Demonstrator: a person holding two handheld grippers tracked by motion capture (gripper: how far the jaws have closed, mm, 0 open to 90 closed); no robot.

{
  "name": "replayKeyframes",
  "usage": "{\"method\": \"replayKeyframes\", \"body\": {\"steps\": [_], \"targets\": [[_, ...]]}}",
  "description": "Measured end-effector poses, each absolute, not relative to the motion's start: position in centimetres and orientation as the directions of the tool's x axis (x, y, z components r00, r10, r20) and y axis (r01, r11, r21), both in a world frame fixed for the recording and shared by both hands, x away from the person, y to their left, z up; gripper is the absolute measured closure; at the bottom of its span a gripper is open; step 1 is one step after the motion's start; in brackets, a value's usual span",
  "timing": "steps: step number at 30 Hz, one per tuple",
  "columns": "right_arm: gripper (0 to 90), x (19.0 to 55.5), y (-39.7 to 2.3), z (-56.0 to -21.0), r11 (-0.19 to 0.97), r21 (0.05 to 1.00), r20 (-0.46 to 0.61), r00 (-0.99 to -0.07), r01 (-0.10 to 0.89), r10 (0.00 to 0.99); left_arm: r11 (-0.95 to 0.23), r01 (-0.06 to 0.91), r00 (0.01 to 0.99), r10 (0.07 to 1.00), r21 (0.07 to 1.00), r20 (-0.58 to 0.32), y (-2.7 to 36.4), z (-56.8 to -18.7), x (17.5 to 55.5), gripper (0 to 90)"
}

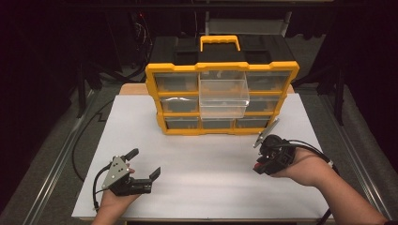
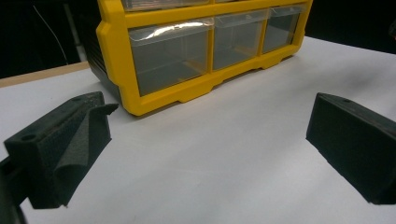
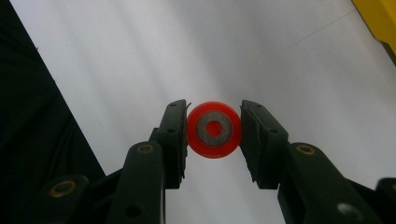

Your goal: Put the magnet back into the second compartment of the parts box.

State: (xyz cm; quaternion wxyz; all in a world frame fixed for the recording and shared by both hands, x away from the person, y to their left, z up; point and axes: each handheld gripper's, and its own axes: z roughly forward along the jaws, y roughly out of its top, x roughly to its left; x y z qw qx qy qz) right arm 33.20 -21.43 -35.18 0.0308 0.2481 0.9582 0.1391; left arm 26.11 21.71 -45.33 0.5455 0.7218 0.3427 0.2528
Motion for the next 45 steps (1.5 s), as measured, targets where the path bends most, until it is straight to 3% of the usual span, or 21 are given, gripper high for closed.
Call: {"method": "replayKeyframes", "body": {"steps": [19, 45], "targets": [[64.4, 33.2, -20.8, -32.2, 0.875, 0.263, -0.009, -0.906, 0.406, 0.423, -0.172, 0.217, 0.644, 0.765, 0.961, -0.008, 21.6, -45.3, 26.1, 1.1], [64.4, 33.3, -20.3, -26.9, 0.877, 0.279, -0.019, -0.911, 0.390, 0.412, -0.183, 0.217, 0.654, 0.757, 0.959, -0.003, 21.5, -45.4, 26.0, 1.2]]}}
